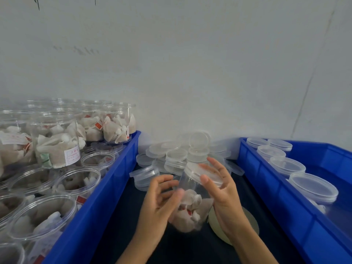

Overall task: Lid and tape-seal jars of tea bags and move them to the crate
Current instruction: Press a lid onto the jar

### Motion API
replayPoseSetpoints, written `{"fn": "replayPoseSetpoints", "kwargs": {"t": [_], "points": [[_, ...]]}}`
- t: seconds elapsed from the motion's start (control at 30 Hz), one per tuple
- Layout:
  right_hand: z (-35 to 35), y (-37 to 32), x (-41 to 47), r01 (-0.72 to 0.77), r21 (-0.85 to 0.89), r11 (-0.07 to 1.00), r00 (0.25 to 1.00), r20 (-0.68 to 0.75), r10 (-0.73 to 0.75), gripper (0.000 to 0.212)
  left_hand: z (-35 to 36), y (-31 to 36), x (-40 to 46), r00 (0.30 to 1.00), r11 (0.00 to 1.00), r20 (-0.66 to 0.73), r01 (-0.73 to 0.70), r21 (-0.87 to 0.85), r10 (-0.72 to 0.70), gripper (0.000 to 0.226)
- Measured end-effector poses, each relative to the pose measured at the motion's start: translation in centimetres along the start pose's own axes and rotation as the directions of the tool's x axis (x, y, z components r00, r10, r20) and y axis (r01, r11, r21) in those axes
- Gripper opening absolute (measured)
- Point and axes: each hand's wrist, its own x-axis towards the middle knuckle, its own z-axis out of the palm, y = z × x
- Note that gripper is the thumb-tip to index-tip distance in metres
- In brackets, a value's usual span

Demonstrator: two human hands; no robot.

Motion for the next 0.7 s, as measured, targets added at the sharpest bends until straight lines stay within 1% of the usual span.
{"fn": "replayPoseSetpoints", "kwargs": {"t": [0.03, 0.1, 0.17, 0.2, 0.3, 0.37, 0.47, 0.53, 0.57, 0.63, 0.67, 0.7], "points": [[0.2, 0.5, -0.1, -0.001, -0.043, 0.999, 1.000, -0.020, 0.000, 0.076, 0.1, -0.2, -0.1, 0.995, 0.992, 0.066, -0.081, 0.099, 0.075, 0.063], [0.6, 1.4, -0.4, -0.006, -0.113, 0.994, 1.000, -0.031, 0.003, 0.072, 0.4, -1.3, -0.4, 0.980, 0.954, 0.153, -0.162, 0.254, 0.125, 0.087], [1.0, 1.9, -0.7, 0.001, -0.144, 0.990, 1.000, -0.024, -0.004, 0.073, 0.7, -2.3, -0.5, 0.972, 0.923, 0.174, -0.208, 0.325, 0.157, 0.101], [1.1, 2.1, -0.8, 0.012, -0.156, 0.988, 1.000, -0.016, -0.015, 0.075, 0.7, -2.7, -0.5, 0.970, 0.908, 0.168, -0.227, 0.351, 0.177, 0.105], [1.7, 2.3, -1.1, 0.053, -0.216, 0.975, 0.999, 0.023, -0.050, 0.079, 0.8, -3.2, -0.2, 0.971, 0.868, 0.107, -0.237, 0.437, 0.212, 0.107], [2.1, 2.3, -1.2, 0.084, -0.272, 0.959, 0.996, 0.063, -0.069, 0.079, 0.8, -3.3, -0.3, 0.973, 0.859, 0.084, -0.229, 0.458, 0.215, 0.106], [2.3, 2.2, -1.4, 0.095, -0.316, 0.944, 0.991, 0.122, -0.059, 0.083, 0.5, -3.5, -0.4, 0.979, 0.867, 0.073, -0.203, 0.455, 0.190, 0.109], [2.1, 1.7, -1.1, 0.076, -0.320, 0.944, 0.984, 0.178, -0.019, 0.087, 0.1, -3.5, -0.3, 0.981, 0.885, 0.070, -0.194, 0.423, 0.182, 0.110], [1.6, 1.3, -0.8, 0.055, -0.313, 0.948, 0.982, 0.189, 0.006, 0.085, -0.1, -3.5, -0.2, 0.982, 0.889, 0.063, -0.190, 0.417, 0.181, 0.111], [-0.1, 0.2, 0.0, 0.023, -0.351, 0.936, 0.985, 0.168, 0.039, 0.067, -0.3, -3.6, -0.3, 0.982, 0.887, 0.035, -0.185, 0.422, 0.188, 0.113], [-1.3, -0.4, 0.4, 0.012, -0.430, 0.903, 0.988, 0.145, 0.056, 0.055, -0.5, -3.7, -0.2, 0.980, 0.886, 0.016, -0.185, 0.424, 0.197, 0.114], [-2.7, -0.8, 0.8, -0.011, -0.548, 0.836, 0.989, 0.118, 0.091, 0.046, -0.6, -3.6, -0.2, 0.980, 0.887, -0.004, -0.179, 0.425, 0.200, 0.115]]}}
